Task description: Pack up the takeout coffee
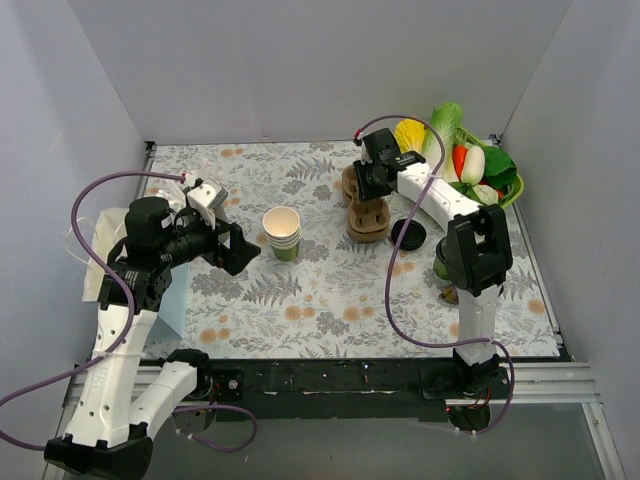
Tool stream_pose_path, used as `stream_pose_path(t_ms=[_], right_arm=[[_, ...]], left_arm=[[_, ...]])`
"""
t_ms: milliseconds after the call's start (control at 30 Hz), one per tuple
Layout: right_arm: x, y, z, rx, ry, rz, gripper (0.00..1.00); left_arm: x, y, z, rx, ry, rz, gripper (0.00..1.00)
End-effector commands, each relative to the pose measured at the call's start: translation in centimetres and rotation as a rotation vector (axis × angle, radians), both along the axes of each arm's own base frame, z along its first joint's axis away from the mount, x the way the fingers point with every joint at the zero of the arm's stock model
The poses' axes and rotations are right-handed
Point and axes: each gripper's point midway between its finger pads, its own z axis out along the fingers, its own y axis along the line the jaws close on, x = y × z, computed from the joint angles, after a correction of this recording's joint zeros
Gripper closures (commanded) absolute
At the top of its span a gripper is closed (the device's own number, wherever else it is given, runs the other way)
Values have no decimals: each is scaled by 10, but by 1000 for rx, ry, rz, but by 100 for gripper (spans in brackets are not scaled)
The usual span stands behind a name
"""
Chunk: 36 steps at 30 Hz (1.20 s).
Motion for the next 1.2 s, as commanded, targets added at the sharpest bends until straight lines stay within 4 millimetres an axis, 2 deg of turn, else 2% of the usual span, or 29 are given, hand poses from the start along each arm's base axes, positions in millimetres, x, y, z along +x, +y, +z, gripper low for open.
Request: stream_pose_path(t_ms=[0,33,67,133,167,200,233,300,367,400,433,467,500,567,633,800,900,1067,1100,1167], right_arm=[[14,-1,84,4,-220,88,82],[10,7,85,15,-224,166,83],[10,10,87,12,-239,209,88],[9,11,86,12,-225,248,91],[8,12,88,19,-226,285,97],[5,15,96,43,-235,322,99],[2,16,99,64,-238,354,99],[-8,17,116,64,-282,420,99],[-21,17,116,80,-282,458,99],[-31,15,133,95,-327,478,99],[-41,18,136,124,-331,512,99],[-50,17,129,136,-331,525,99],[-63,13,146,158,-375,530,99],[-88,14,154,212,-419,577,99],[-104,15,160,262,-438,590,99],[-142,18,160,367,-399,631,99],[-154,21,157,412,-374,649,99],[-169,23,163,462,-372,689,99],[-175,25,164,480,-364,705,99],[-182,25,162,496,-355,714,99]], left_arm=[[-2,0,9,-6,-51,-14,2],[0,2,10,2,-56,2,2],[0,3,13,4,-64,7,2],[-1,5,23,3,-85,20,2],[0,7,28,4,-90,40,2],[-4,10,44,0,-120,54,2],[-6,13,52,7,-141,66,2],[-1,32,67,54,-202,173,2],[2,56,90,114,-284,292,2],[6,76,90,170,-283,399,2],[7,85,91,205,-283,436,2],[4,94,102,232,-306,474,2],[2,112,99,283,-287,556,2],[-1,128,108,337,-311,618,2],[-2,148,112,402,-314,713,2],[9,184,117,578,-313,855,4],[18,203,124,638,-311,955,3],[45,218,133,704,-290,1022,3],[50,219,130,718,-263,1020,3],[73,216,133,708,-220,1017,4]])
